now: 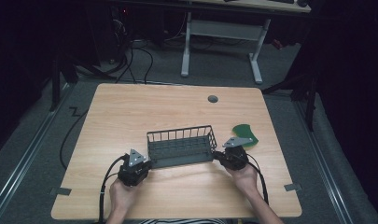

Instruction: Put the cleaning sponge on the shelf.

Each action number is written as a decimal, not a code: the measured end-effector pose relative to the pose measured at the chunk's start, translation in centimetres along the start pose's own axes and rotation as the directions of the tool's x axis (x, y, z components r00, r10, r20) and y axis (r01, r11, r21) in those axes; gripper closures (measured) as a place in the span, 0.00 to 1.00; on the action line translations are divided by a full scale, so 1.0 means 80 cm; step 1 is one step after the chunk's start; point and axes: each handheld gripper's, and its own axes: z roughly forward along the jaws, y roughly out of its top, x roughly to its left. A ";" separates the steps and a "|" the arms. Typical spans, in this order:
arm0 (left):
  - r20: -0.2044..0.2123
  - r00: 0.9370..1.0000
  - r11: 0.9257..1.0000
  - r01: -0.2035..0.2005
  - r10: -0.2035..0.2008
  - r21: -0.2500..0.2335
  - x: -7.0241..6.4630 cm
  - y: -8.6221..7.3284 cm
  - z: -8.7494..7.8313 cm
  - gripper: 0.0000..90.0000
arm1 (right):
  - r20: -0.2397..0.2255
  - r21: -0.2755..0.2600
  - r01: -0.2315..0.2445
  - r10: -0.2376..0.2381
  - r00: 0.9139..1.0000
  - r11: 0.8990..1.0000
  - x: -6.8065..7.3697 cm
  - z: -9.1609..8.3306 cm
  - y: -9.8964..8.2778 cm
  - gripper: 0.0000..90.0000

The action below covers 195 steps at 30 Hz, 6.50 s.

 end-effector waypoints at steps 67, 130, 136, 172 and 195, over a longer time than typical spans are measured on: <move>-0.216 0.968 0.992 0.128 -0.127 -0.007 0.065 -0.027 0.011 0.34 | 0.307 -0.119 -0.278 0.301 0.903 0.953 -0.142 -0.047 -0.014 0.32; -0.209 0.970 0.992 0.128 -0.127 -0.006 0.065 -0.027 0.011 0.33 | 0.240 -0.032 -0.260 0.260 0.935 0.965 -0.135 -0.045 0.002 0.33; -0.208 0.970 0.992 0.128 -0.127 -0.006 0.066 -0.027 0.011 0.33 | 0.205 -0.066 -0.233 0.242 0.948 0.970 -0.122 -0.066 0.008 0.34; -0.208 0.970 0.992 0.126 -0.124 -0.005 0.065 -0.027 0.011 0.32 | 0.077 -0.086 0.094 -0.087 0.993 0.992 -0.012 -0.085 0.119 0.34; -0.202 0.972 0.992 0.126 -0.124 -0.006 0.065 -0.027 0.011 0.32 | 0.030 0.014 0.183 -0.183 0.983 0.983 0.026 -0.015 0.140 0.33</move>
